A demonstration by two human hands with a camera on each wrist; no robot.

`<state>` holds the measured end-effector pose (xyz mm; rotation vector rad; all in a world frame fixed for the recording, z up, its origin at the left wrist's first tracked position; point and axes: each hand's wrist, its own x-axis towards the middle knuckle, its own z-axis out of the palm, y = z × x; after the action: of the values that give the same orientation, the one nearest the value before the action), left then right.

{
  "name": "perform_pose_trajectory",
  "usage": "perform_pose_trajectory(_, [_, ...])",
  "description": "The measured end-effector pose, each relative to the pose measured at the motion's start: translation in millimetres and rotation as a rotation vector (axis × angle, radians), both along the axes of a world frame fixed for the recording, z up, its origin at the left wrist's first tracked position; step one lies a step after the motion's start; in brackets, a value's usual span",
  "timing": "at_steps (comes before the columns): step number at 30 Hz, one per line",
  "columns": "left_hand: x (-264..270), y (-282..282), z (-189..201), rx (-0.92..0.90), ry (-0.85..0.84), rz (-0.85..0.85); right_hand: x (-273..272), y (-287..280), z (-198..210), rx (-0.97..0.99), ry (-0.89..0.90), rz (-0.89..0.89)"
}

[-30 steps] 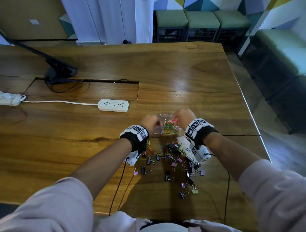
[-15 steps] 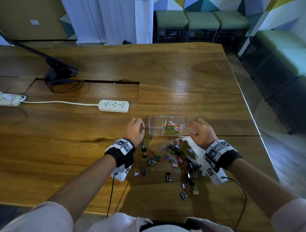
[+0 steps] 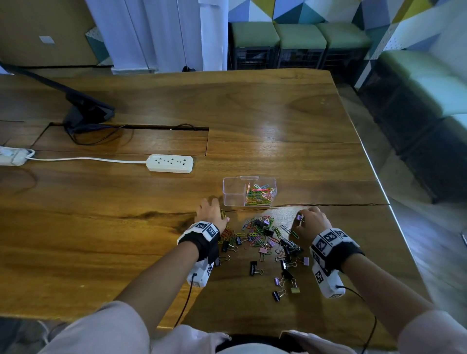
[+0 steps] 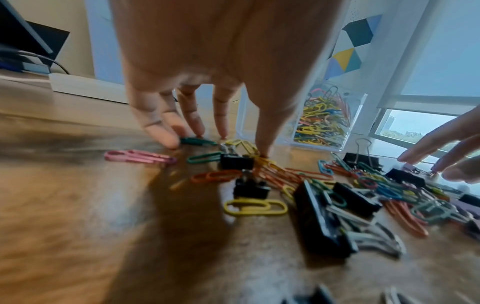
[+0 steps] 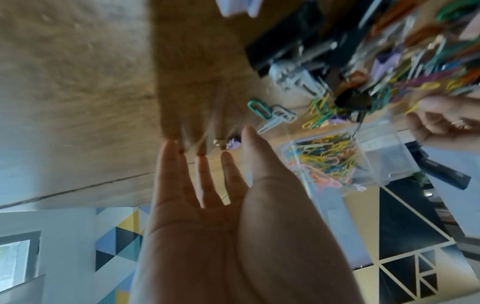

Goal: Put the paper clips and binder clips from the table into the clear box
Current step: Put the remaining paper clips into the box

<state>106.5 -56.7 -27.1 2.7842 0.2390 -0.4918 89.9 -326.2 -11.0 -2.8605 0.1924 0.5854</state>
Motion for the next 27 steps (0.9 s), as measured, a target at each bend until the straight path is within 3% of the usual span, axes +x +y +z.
perform_pose_trajectory(5, [2.7, -0.1, -4.5, -0.073, -0.049, -0.051, -5.0, 0.9, -6.3, -0.006, -0.101, 0.065])
perform_pose_trajectory(12, [12.3, 11.2, -5.2, -0.121, 0.024, -0.049, -8.8, 8.1, -4.2, 0.046, -0.185, 0.179])
perform_pose_trajectory(21, [18.4, 5.0, 8.1, 0.057, 0.093, -0.275, -5.2, 26.4, -2.7, 0.081, -0.084, 0.17])
perform_pose_trajectory(27, [18.4, 17.3, 10.8, -0.05, 0.031, -0.226, -4.3, 25.5, 1.6, 0.102, -0.058, 0.173])
